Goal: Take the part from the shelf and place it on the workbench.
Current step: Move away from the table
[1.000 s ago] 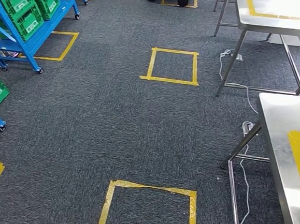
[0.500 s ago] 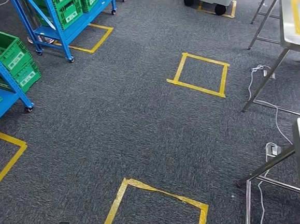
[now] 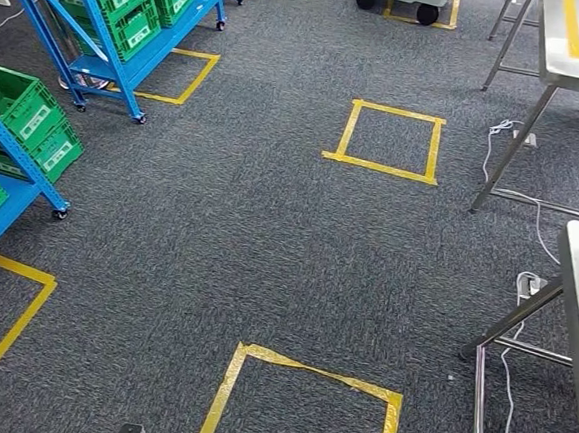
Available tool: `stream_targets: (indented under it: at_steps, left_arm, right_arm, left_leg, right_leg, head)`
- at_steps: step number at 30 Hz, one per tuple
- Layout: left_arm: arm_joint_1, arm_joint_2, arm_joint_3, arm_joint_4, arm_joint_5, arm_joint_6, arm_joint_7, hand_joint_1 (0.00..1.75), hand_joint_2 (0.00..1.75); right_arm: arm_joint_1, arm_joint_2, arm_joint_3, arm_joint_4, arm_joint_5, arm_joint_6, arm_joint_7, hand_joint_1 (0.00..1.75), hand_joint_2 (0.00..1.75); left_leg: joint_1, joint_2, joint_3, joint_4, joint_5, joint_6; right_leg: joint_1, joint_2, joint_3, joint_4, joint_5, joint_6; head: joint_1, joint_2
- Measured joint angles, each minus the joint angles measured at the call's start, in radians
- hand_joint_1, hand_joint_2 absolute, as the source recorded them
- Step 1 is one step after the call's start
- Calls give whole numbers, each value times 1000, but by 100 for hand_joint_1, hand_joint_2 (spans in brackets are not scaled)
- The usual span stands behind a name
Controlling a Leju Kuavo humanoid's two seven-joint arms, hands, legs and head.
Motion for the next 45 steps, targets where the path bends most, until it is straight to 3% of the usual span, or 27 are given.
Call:
stream_targets:
  at_steps: [4, 6, 9, 10, 11, 12, 15, 17, 19, 21, 23, 25, 26, 27, 28, 30, 31, 32, 34, 36, 38, 40, 41, 42, 43, 45]
  left_arm:
    - [0, 6, -6, -2, -5, 2, 0, 0, 0]
    - [0, 7, -10, -2, -8, 5, 1, 0, 0]
    - [1, 8, -11, -2, -9, 10, 4, 0, 0]
    - [2, 8, -11, -2, -9, 11, 5, 0, 0]
    - [3, 8, -11, -2, -9, 13, 7, 0, 0]
    - [4, 8, -11, -2, -9, 13, 9, 0, 0]
    - [6, 10, -11, -2, -9, 14, 12, 0, 0]
    - [6, 12, -11, -2, -9, 15, 14, 0, 0]
    - [7, 13, -11, -2, -9, 16, 17, 0, 0]
    - [7, 13, -11, -2, -9, 17, 19, 0, 0]
    - [4, 13, -12, -2, -14, 19, 19, 0, 0]
    - [1, 16, -15, -1, -25, 21, 19, 0, 0]
    - [1, 18, -17, 0, -31, 22, 19, 0, 0]
    - [2, 21, -19, 1, -35, 22, 19, 0, 0]
    - [2, 24, -21, 2, -37, 23, 19, 0, 0]
    - [1, 30, -24, 4, -38, 24, 19, 0, 0]
    - [0, 33, -26, 4, -39, 25, 19, 0, 0]
    - [-2, 34, -27, 5, -39, 26, 19, 0, 0]
    - [-4, 37, -29, 8, -39, 29, 19, 0, 0]
    - [-2, 40, -31, 10, -39, 32, 17, 0, 0]
    - [-2, 43, -33, 14, -39, 37, 13, 0, 0]
    - [-4, 46, -34, 18, -39, 41, 11, 0, 0]
    - [-3, 47, -34, 20, -39, 41, 10, 0, 0]
    - [-2, 48, -34, 22, -39, 42, 10, 0, 0]
    - [-1, 50, -34, 25, -39, 42, 10, 0, 0]
    - [0, 51, -34, 28, -39, 42, 10, 0, 0]
  right_arm:
    - [-1, 0, -3, 0, 3, 5, 0, 0, 0]
    - [-3, 0, -4, 0, 3, 5, 0, 0, 0]
    - [-4, 0, -4, 0, 4, 9, -1, 0, 0]
    - [-3, 0, -4, 0, 4, 11, -1, 0, 0]
    - [-3, 0, -4, 0, 3, 13, -2, 0, 0]
    - [-2, 0, -4, 0, 3, 14, -2, 0, 0]
    - [-4, 3, -8, 0, 0, 15, 0, 0, 0]
    - [-6, 8, -12, 0, -3, 15, -2, 0, 0]
    - [-6, 10, -17, 0, -6, 14, -2, 0, 0]
    - [-6, 10, -21, 0, -7, 14, 1, 0, 0]
    - [-5, 10, -21, 0, 3, 17, 4, 0, 0]
    - [-4, 9, -19, 0, 29, 30, 4, 0, 0]
    - [-4, 8, -17, 0, 41, 39, 4, 0, 0]
    - [-4, 7, -16, 0, 50, 46, 4, 0, 0]
    - [-5, 6, -15, 0, 55, 51, 4, 0, 0]
    - [-6, 5, -12, 0, 60, 55, 4, 0, 0]
    - [-6, 5, -11, 0, 61, 56, 4, 0, 0]
    - [-7, 5, -10, 0, 62, 57, 4, 0, 0]
    - [-8, 5, -7, 0, 63, 58, 4, 0, 0]
    - [-10, 5, -3, -1, 64, 58, 9, 0, 0]
    - [-11, 5, 0, -2, 66, 57, 14, 0, 0]
    - [-9, 5, 0, -2, 66, 56, 13, 0, 0]
    - [-7, 5, 1, -2, 66, 56, 13, 0, 0]
    - [-4, 5, 1, -2, 66, 55, 14, 0, 0]
    - [-3, 5, 1, -2, 66, 55, 16, 0, 0]
    - [-3, 5, 1, -1, 66, 55, 19, 0, 0]
  left_leg:
    - [0, 1, 3, -9, 0, -10]
    - [7, 3, 14, -27, 9, -18]
    - [11, 6, 21, -34, 11, -22]
    - [11, 6, 21, -33, 10, -22]
    - [12, 6, 22, -33, 9, -23]
    - [13, 5, 23, -31, 7, -26]
    - [16, 1, 24, -17, -7, -43]
    - [13, -1, 21, -7, -14, -54]
    - [13, -1, 20, -5, -17, -60]
    - [15, 13, 11, 20, -35, -64]
    - [14, 36, -39, 122, -87, -68]
    - [14, 44, -115, 260, -138, -67]
    - [14, 44, -138, 296, -141, -65]
    - [13, 44, -145, 297, -123, -62]
    - [13, 45, -132, 259, -88, -58]
    - [9, 47, -76, 131, -11, -47]
    - [6, 49, -51, 76, 6, -45]
    - [4, 50, -36, 43, 10, -43]
    - [1, 48, -26, 23, -4, -41]
    - [3, 44, -14, 13, -10, -32]
    - [7, 42, 3, 6, -19, -21]
    - [6, 42, 18, 6, -32, -16]
    - [5, 40, 27, 6, -40, -15]
    - [5, 39, 38, 6, -48, -15]
    - [5, 36, 51, 7, -57, -16]
    - [4, 33, 77, 6, -79, -21]
  right_leg:
    - [-2, -1, 1, -6, -1, 7]
    - [-1, -4, -11, 19, -20, 15]
    - [-2, -8, -94, 190, -106, 27]
    - [-3, -8, -121, 241, -122, 31]
    - [-3, -8, -134, 262, -119, 34]
    - [-5, -9, -126, 242, -98, 37]
    - [-11, -2, -37, 59, -12, 44]
    - [-12, 6, -7, 6, -4, 29]
    - [-9, 7, -5, 9, -7, 8]
    - [-8, 3, -1, 10, -10, -6]
    - [-5, -6, 4, 8, -14, -16]
    - [-1, -14, 8, 9, -18, -23]
    - [1, -17, 10, 9, -20, -25]
    - [3, -19, 14, 9, -23, -26]
    - [4, -19, 19, 9, -27, -27]
    - [7, -20, 31, 9, -38, -23]
    - [8, -20, 34, 10, -43, -19]
    - [9, -20, 34, 9, -48, -15]
    - [8, -23, 34, 2, -55, -3]
    - [5, -24, 34, 13, -66, 9]
    - [4, -23, -11, 102, -102, 17]
    - [4, -21, -100, 239, -141, 21]
    - [4, -21, -136, 282, -142, 23]
    - [4, -21, -154, 287, -121, 23]
    - [4, -21, -154, 257, -83, 22]
    - [4, -20, -110, 125, 9, 19]
  head:
    - [0, 0]
    - [2, 0]
    - [8, 0]
    - [8, 0]
    - [8, 0]
    - [9, 0]
    - [10, 0]
    - [8, 0]
    - [3, 0]
    - [1, 0]
    - [-4, 0]
    - [-5, 0]
    - [-5, 0]
    - [-5, 0]
    - [-5, 0]
    - [-5, 0]
    - [-5, 0]
    - [-4, 0]
    - [-4, 0]
    - [-3, 0]
    - [2, 0]
    - [5, 0]
    - [5, 0]
    - [5, 0]
    - [5, 0]
    - [6, 0]
